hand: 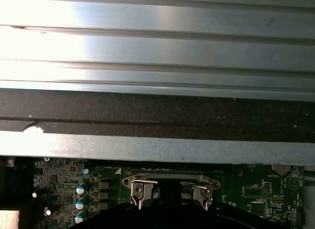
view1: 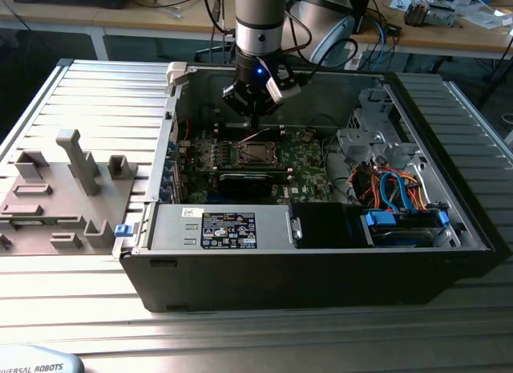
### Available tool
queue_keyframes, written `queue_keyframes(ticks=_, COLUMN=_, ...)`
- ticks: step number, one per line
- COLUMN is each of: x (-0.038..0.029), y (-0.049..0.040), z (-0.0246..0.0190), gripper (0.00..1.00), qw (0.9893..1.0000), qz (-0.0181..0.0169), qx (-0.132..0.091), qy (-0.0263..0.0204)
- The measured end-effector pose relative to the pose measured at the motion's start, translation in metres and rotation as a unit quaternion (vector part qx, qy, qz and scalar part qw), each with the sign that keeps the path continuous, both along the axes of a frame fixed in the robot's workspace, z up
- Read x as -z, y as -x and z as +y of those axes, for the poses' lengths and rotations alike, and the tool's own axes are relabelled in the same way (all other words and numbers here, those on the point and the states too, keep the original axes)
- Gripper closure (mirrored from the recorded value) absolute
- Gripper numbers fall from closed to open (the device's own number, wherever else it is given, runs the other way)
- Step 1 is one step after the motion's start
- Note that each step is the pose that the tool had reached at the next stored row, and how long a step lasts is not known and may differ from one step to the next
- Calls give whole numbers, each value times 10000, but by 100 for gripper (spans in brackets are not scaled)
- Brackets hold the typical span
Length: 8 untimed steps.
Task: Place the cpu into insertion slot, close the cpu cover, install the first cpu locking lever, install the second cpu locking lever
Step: 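Install the first cpu locking lever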
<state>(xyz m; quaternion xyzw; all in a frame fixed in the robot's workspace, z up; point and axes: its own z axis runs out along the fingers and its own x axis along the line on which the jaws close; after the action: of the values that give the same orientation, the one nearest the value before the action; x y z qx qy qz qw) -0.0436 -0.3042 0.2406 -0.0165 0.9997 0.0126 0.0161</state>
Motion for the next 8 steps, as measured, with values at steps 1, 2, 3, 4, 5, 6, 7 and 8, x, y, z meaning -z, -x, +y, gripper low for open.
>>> queue_keyframes(ticks=1, x=2, y=0, z=0, gripper=89, qw=10000, qz=0, qx=0, qy=0)
queue_keyframes(ticks=2, x=4, y=0, z=0, gripper=89, qw=10000, qz=0, qx=0, qy=0)
queue_keyframes(ticks=3, x=5, y=0, z=0, gripper=89, qw=10000, qz=0, qx=0, qy=0)
queue_keyframes(ticks=4, x=8, y=-1, z=0, gripper=89, qw=10000, qz=0, qx=0, qy=0)
queue_keyframes(ticks=5, x=10, y=-1, z=0, gripper=89, qw=10000, qz=0, qx=0, qy=0)
queue_keyframes(ticks=6, x=12, y=-2, z=0, gripper=89, qw=10000, qz=0, qx=0, qy=0)
queue_keyframes(ticks=7, x=13, y=-2, z=0, gripper=89, qw=10000, qz=0, qx=0, qy=0)
queue_keyframes(ticks=8, x=16, y=-2, z=0, gripper=89, qw=10000, qz=0, qx=0, qy=0)
